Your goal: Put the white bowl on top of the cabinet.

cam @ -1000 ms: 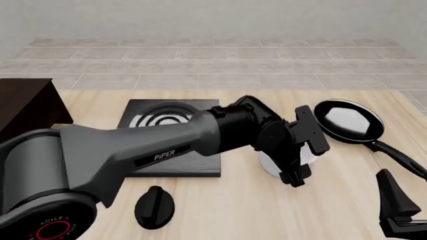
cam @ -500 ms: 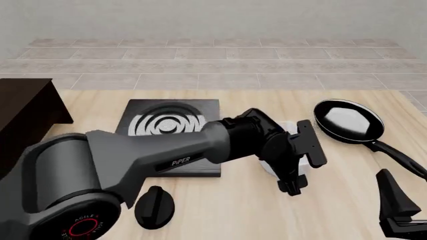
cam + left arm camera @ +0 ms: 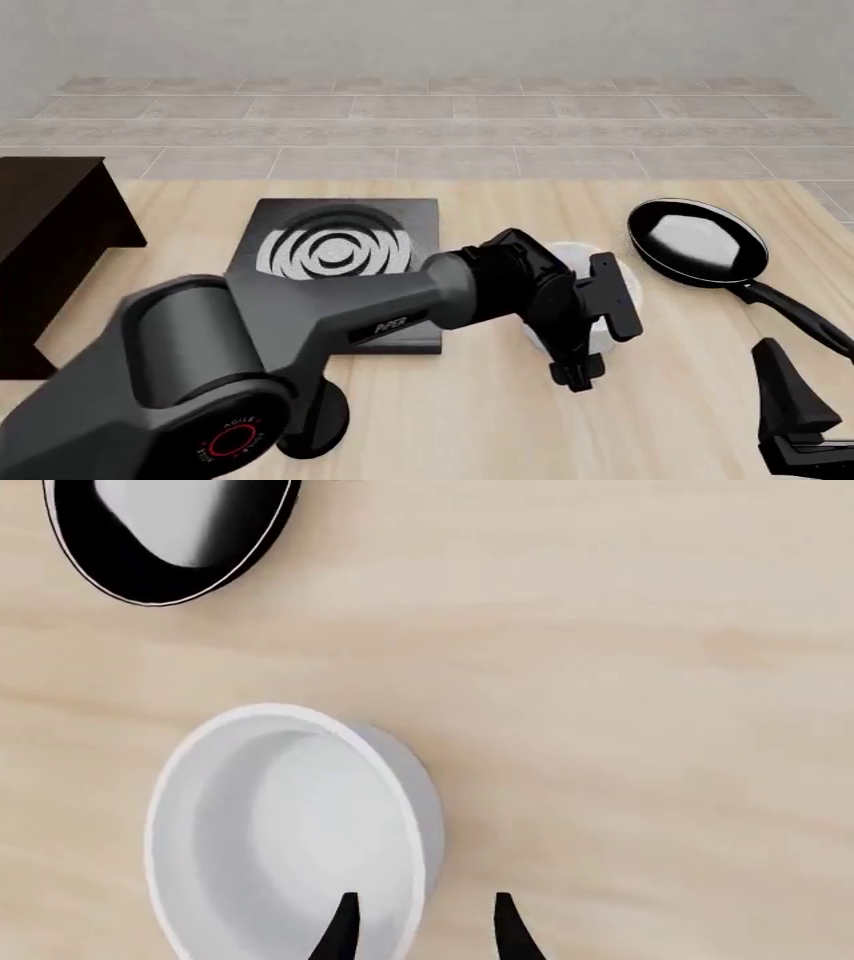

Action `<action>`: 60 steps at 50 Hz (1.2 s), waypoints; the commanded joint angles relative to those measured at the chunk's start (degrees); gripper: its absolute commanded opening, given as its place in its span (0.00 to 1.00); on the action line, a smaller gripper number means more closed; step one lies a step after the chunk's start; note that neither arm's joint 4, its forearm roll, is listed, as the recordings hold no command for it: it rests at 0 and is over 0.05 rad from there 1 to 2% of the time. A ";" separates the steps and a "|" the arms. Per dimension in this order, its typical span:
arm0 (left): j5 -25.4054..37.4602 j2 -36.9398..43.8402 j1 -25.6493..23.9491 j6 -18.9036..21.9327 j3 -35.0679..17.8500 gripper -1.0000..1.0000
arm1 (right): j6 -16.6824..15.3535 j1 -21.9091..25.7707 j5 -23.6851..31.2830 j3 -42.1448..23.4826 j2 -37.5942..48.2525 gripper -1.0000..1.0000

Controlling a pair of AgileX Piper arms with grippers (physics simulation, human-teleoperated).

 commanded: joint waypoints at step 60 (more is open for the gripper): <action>3.41 -8.44 5.69 0.03 -11.12 0.00 | 0.01 0.02 0.27 -0.12 -0.14 1.00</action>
